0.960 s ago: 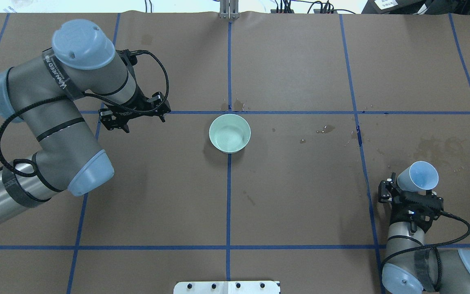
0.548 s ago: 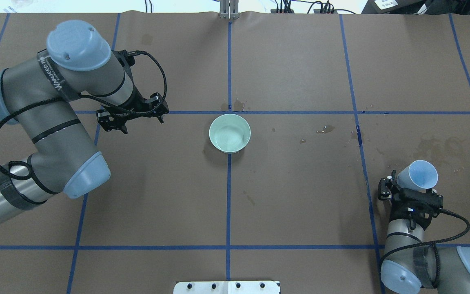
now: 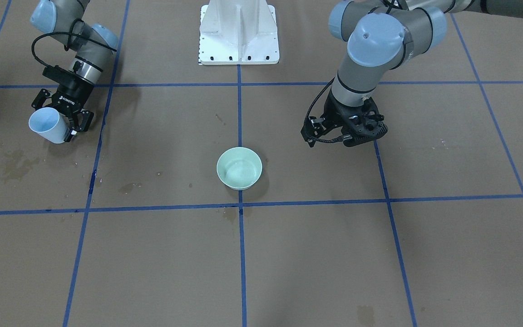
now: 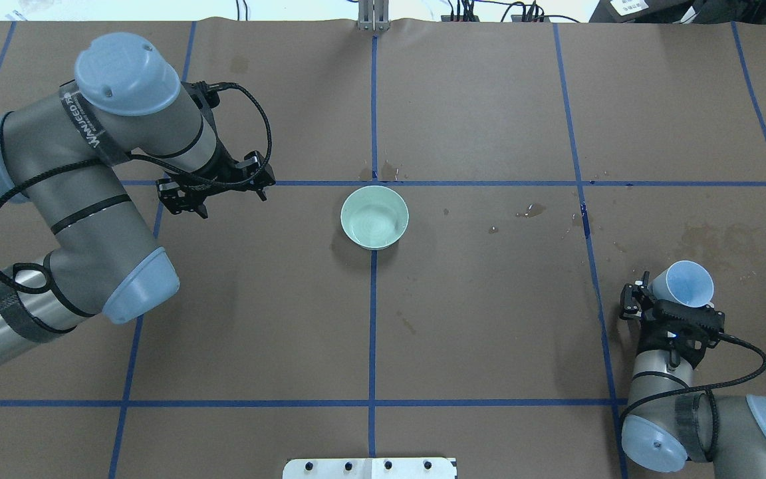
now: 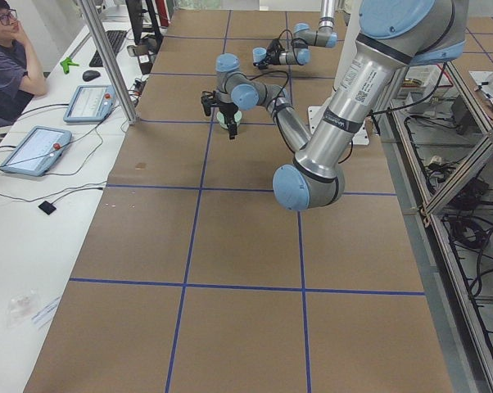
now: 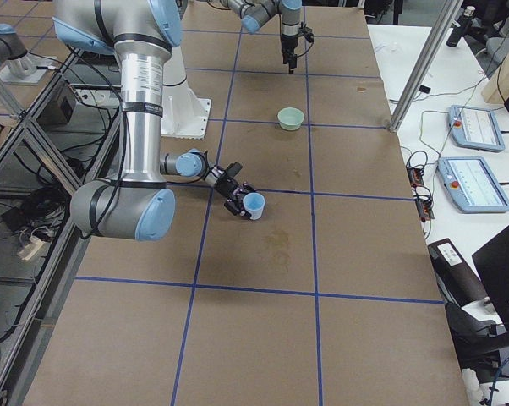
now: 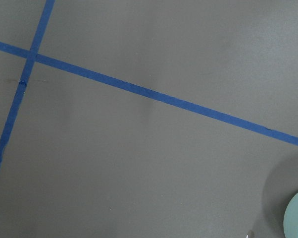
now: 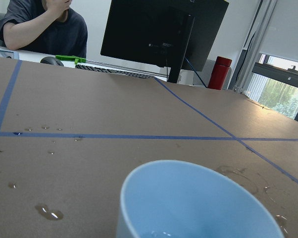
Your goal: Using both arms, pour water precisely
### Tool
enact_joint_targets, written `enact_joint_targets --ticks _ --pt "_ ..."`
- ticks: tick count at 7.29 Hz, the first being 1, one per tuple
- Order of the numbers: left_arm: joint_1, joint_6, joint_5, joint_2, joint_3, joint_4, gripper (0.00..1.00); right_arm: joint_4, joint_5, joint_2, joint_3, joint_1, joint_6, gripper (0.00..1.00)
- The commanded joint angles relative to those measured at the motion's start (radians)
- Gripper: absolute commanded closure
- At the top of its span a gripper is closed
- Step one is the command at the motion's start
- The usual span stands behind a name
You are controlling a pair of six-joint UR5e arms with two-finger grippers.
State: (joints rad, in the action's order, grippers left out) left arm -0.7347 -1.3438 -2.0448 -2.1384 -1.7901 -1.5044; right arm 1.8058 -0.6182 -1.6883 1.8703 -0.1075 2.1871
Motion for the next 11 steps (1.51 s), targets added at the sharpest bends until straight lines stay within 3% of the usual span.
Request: enact_joint_targets --ticks 1,2,3,4,8,11 --pt "0.0 0.0 0.0 0.002 0.0 0.001 0.0 -0.031 0.0 -0.001 -0.005 -0.012 -0.01 0.38" --pt "0.0 0.0 0.0 0.002 -0.002 0.0 0.0 -0.042 0.0 -0.001 -0.003 -0.021 -0.01 0.79" --pt "0.0 0.0 0.0 0.002 -0.005 0.001 0.0 -0.042 0.0 0.001 0.001 -0.032 -0.038 1.0" --pt "-0.002 0.002 0.0 0.005 -0.008 0.001 0.0 -0.078 0.0 0.001 0.038 -0.066 -0.111 1.0" --pt "-0.002 0.002 0.0 0.006 -0.017 0.004 0.0 -0.791 -0.008 -0.027 0.03 -0.153 -0.725 1.0" --pt "-0.002 0.0 0.0 0.006 -0.015 0.003 0.0 -1.006 -0.025 -0.024 0.01 -0.201 -0.979 1.0"
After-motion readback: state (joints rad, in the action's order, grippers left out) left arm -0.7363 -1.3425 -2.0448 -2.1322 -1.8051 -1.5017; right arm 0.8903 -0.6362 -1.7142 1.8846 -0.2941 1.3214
